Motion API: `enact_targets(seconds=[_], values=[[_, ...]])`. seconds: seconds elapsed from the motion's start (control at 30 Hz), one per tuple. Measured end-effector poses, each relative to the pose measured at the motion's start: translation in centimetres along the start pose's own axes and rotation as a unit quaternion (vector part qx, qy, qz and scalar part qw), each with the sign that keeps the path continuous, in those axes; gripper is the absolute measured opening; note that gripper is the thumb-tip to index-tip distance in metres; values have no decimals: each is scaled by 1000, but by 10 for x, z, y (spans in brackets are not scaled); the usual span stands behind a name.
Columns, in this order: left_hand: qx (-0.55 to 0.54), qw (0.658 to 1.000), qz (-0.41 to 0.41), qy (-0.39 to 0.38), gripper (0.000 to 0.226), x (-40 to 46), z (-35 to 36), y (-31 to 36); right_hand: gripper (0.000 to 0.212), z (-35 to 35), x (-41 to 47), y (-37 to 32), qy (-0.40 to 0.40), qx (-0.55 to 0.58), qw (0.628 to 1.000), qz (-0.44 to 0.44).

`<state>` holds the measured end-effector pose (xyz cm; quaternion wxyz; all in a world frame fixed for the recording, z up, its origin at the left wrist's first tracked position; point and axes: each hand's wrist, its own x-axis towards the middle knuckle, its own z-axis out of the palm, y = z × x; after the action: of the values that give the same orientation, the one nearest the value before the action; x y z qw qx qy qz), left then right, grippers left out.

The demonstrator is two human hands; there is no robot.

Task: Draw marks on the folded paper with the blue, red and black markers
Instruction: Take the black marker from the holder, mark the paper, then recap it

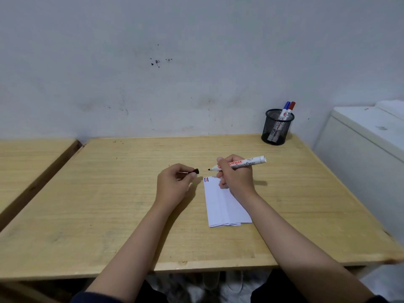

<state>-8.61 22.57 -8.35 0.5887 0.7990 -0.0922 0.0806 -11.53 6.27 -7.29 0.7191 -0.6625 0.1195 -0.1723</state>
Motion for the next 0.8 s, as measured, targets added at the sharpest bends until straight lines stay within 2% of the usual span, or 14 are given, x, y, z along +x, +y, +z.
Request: enact_targets(seconds=[0.1, 0.23, 0.57, 0.8], values=[[-95, 995, -34, -17, 8, -4, -4, 5, 28, 1, -5, -7, -3, 1, 1000, -19], [-161, 986, -35, -40, 9, -9, -3, 10, 32, 4, -9, -18, -13, 4, 999, -53], [-242, 968, -29, -53, 12, -26, 3, 31, 24, 3, -20, -40, -52, -36, 995, -79], [-270, 961, -15, -56, 14, -36, -9, 43, 29, 9, -32, -46, -82, 27, 994, -67]])
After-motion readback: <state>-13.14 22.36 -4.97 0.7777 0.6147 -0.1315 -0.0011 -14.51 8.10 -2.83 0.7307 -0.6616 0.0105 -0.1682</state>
